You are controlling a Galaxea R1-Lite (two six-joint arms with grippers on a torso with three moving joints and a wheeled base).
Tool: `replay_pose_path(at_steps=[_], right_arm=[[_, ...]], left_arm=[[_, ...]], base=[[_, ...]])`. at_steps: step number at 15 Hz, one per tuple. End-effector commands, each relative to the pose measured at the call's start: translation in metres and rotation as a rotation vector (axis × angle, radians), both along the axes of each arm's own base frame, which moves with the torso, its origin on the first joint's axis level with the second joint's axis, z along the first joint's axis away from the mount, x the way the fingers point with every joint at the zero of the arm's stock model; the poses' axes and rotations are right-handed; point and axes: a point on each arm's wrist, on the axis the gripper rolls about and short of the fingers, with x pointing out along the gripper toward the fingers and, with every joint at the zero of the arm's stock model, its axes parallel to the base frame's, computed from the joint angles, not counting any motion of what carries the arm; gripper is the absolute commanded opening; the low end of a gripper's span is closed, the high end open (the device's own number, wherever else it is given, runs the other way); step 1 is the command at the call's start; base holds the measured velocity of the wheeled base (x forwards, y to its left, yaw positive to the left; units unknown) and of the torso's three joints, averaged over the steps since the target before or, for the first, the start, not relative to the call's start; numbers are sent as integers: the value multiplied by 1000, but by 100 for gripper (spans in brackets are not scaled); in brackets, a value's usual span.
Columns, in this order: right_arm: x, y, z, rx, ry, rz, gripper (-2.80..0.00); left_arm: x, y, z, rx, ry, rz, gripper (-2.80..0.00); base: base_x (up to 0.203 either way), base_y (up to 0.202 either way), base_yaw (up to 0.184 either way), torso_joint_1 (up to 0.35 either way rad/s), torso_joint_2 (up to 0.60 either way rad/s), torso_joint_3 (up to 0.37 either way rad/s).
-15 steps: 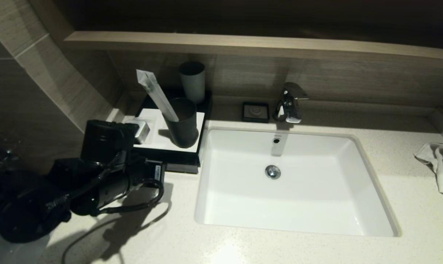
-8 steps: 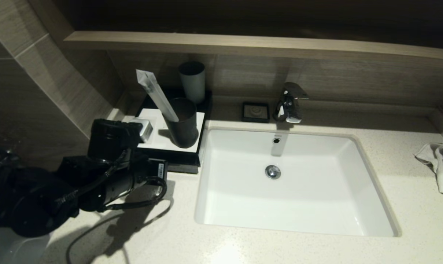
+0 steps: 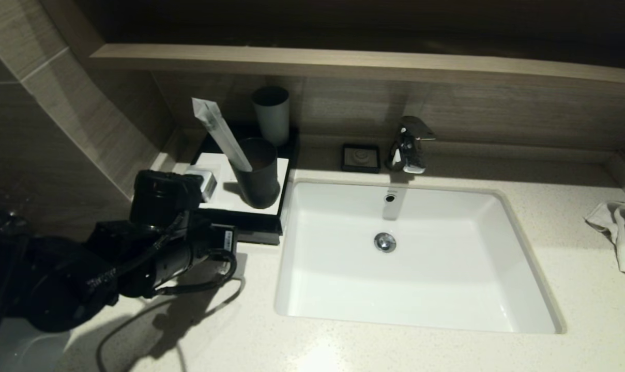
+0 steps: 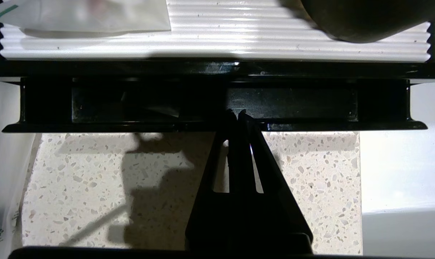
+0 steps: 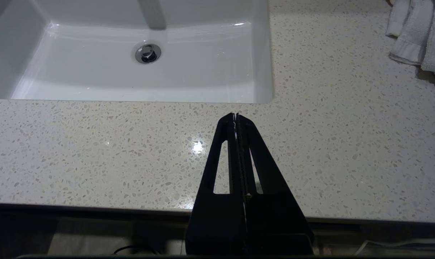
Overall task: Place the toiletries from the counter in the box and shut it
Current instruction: Open the drawer
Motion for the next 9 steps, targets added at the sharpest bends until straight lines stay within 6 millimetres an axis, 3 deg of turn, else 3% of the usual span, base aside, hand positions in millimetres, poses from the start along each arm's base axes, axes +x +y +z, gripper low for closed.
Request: replay_pose_path(at_steps=[1,9], right_arm=[[0,0,0,0,0,0,-280],[0,0,0,0,0,0,-280]], left_arm=[[4,-1,-3,-3,-8,3,-280],[7,-1,-5,-7,-9,11,-280]], base=[[0,0,0,0,0,0],[0,0,0,0,0,0]])
